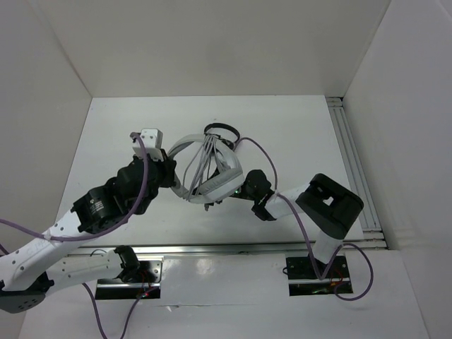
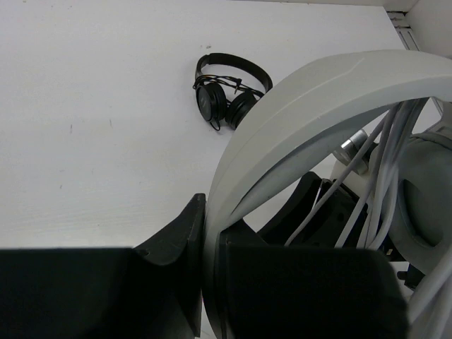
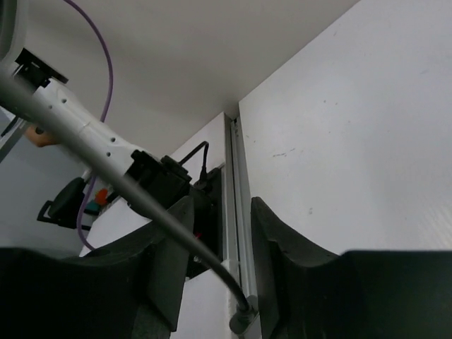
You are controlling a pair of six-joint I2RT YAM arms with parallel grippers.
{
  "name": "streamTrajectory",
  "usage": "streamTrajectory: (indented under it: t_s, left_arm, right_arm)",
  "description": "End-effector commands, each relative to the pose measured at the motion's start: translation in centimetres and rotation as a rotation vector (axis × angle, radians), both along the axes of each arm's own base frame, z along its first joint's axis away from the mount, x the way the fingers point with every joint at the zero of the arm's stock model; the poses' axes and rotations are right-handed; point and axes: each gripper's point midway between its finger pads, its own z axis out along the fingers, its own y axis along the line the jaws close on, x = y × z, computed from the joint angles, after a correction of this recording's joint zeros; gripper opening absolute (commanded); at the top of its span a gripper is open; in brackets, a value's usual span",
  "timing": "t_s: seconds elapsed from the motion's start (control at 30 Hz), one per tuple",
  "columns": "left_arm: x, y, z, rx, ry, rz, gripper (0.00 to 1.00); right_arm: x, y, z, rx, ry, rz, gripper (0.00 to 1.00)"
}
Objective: Wrap the headphones
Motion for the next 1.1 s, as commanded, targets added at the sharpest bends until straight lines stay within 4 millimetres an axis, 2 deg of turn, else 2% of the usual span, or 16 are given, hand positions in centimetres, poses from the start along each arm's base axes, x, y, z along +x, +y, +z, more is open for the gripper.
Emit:
streamTrajectory:
  t_s: [0.0, 0.07, 0.17, 0.3, 0.37, 0.43, 0.47, 0.5, 0.53, 0.57, 0.6, 0.73, 0.93, 0.97, 1.07]
  left_arm:
    - [0.5, 0.5, 5.8, -0.308, -0.146, 0.086, 0.0]
    - [0.4, 0.8, 5.4, -0.315, -0.153, 0.094, 0.0]
    - [0.6, 0.8, 4.6, -0.308, -0.146, 0.11, 0.0]
    - [0.5, 0.9, 4.1, -0.321, -0.154, 0.108, 0.0]
    - [0.4, 1.0, 3.7, -0.318, -0.152, 0.108, 0.0]
    - [0.5, 1.1, 3.3, -0.317, -0.147, 0.119, 0.0]
    - [0.4, 1.4, 3.0, -0.315, -0.148, 0.128, 0.0]
    - [0.5, 1.5, 2.6, -0.312, -0.142, 0.138, 0.0]
    - [0.5, 1.4, 1.9, -0.31, -0.128, 0.142, 0.0]
    - [0.5, 2.1, 2.2, -0.316, -0.141, 0.167, 0.0]
    - [0.5, 1.9, 1.5, -0.318, -0.131, 0.17, 0.0]
    - [0.6, 2.1, 1.3, -0.343, -0.126, 0.194, 0.0]
    - [1.1, 3.1, -0.4, -0.349, -0.094, 0.307, 0.0]
    - [1.1, 3.3, -0.5, -0.375, -0.087, 0.326, 0.0]
    - [1.1, 3.6, -1.4, -0.388, -0.081, 0.36, 0.0]
  right_arm:
    - [-2.8, -1.5, 8.6, 0.341, -0.242, 0.013, 0.46]
    - [-2.9, -1.7, 8.2, 0.343, -0.227, 0.008, 0.47]
    - [-3.3, -1.7, 7.9, 0.359, -0.218, 0.015, 0.62]
    - [-3.7, -1.4, 6.7, 0.347, -0.194, 0.016, 0.63]
    - [-3.8, -1.6, 6.5, 0.352, -0.198, 0.016, 0.56]
    - [-3.8, -1.6, 6.5, 0.352, -0.198, 0.016, 0.45]
    - [-3.6, -1.6, 6.6, 0.354, -0.195, 0.006, 0.28]
    - [-3.6, -1.6, 6.1, 0.339, -0.183, 0.005, 0.21]
    - [-3.9, -1.4, 6.2, 0.343, -0.178, 0.006, 0.16]
    - [-4.2, -1.2, 5.9, 0.333, -0.178, 0.012, 0.14]
    - [-3.7, -1.3, 5.7, 0.33, -0.178, -0.018, 0.1]
    - [-4.0, -0.9, 5.7, 0.329, -0.17, -0.026, 0.01]
    - [-5.5, -0.2, 4.8, 0.348, -0.121, -0.032, 0.01]
    - [-6.5, 0.1, 4.8, 0.35, -0.117, -0.009, 0.01]
    - [-7.3, 0.8, 4.8, 0.356, -0.116, -0.001, 0.01]
